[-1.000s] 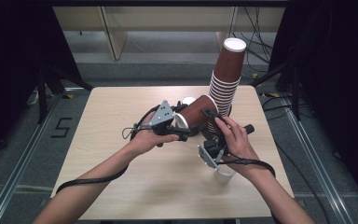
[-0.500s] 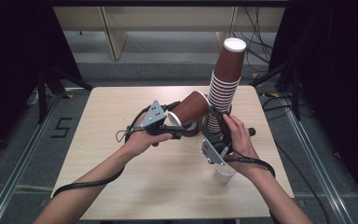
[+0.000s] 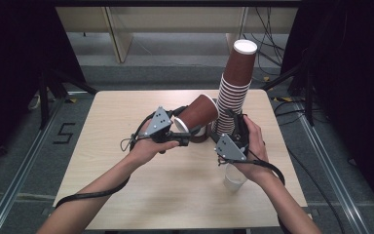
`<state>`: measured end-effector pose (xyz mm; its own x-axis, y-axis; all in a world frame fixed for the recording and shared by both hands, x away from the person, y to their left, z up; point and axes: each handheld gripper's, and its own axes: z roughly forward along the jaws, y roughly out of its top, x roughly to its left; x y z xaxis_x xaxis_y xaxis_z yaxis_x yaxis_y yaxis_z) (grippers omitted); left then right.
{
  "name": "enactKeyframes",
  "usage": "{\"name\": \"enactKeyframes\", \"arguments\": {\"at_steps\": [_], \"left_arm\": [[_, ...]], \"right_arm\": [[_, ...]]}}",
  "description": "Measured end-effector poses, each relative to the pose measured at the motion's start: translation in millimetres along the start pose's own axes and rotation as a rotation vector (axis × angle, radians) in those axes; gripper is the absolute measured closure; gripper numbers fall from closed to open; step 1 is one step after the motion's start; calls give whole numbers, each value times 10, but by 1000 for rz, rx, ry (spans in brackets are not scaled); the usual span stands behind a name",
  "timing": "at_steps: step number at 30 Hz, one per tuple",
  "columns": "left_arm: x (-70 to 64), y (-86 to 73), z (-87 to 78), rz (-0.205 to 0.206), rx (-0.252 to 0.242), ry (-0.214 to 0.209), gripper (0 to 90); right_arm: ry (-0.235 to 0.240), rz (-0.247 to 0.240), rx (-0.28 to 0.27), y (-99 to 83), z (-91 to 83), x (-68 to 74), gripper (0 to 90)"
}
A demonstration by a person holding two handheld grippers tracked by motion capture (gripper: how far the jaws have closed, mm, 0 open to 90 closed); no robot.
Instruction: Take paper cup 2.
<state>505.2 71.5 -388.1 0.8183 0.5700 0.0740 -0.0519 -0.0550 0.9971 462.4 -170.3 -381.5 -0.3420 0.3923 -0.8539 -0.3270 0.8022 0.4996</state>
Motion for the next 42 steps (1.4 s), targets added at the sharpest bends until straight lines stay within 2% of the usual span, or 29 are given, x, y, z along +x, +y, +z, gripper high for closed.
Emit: {"name": "enactKeyframes", "arguments": {"at_steps": [2, 4, 6, 10, 11, 12, 14, 16, 23, 25, 29, 30, 32, 33, 34, 35, 39, 40, 42], "left_arm": [[2, -8, -3, -1, -3, 4, 196], [5, -9, -8, -5, -11, 4, 196], [9, -9, -15, -1, -15, 4, 196], [5, -20, -16, -4, -11, 5, 196], [6, -23, -15, -1, -9, 5, 196], [7, -26, -15, -1, -5, 5, 196], [13, -29, -15, -5, -3, 7, 196], [21, -32, -14, -10, -2, 6, 195], [44, -41, -22, -18, 6, 2, 195], [64, -44, -24, -28, 9, -4, 196], [109, -57, -33, -41, 12, -7, 195], [124, -60, -37, -40, 14, -6, 195], [139, -64, -41, -46, 13, -6, 196], [148, -67, -43, -44, 14, -6, 195], [156, -70, -46, -43, 16, -5, 195], [159, -72, -46, -44, 14, -5, 195], [167, -85, -48, -42, 5, -10, 196], [166, -91, -49, -40, 5, -12, 196], [164, -100, -52, -38, 5, -13, 196]], "right_arm": [[16, 58, 10, -16, -1, 11, 125], [29, 80, 12, -28, 4, 14, 127], [47, 131, 19, -38, -1, 20, 129], [43, 173, 12, -66, 11, -6, 137], [41, 198, 19, -73, 11, -1, 138], [42, 184, 16, -77, 16, -14, 140], [52, 217, 22, -82, 16, -21, 146], [57, 286, 32, -86, 12, -18, 154], [123, 563, 17, -130, 34, -57, 201], [132, 617, 13, -136, 40, -64, 210], [167, 763, -10, -143, 48, -69, 218], [168, 776, -20, -153, 55, -76, 218], [198, 856, -23, -157, 58, -68, 220], [196, 879, -29, -160, 62, -65, 220], [214, 904, -31, -164, 64, -67, 220], [237, 956, -20, -152, 60, -54, 220], [244, 992, -32, -149, 74, -58, 218], [235, 978, -48, -156, 87, -66, 216], [232, 986, -41, -150, 87, -66, 215]]}}
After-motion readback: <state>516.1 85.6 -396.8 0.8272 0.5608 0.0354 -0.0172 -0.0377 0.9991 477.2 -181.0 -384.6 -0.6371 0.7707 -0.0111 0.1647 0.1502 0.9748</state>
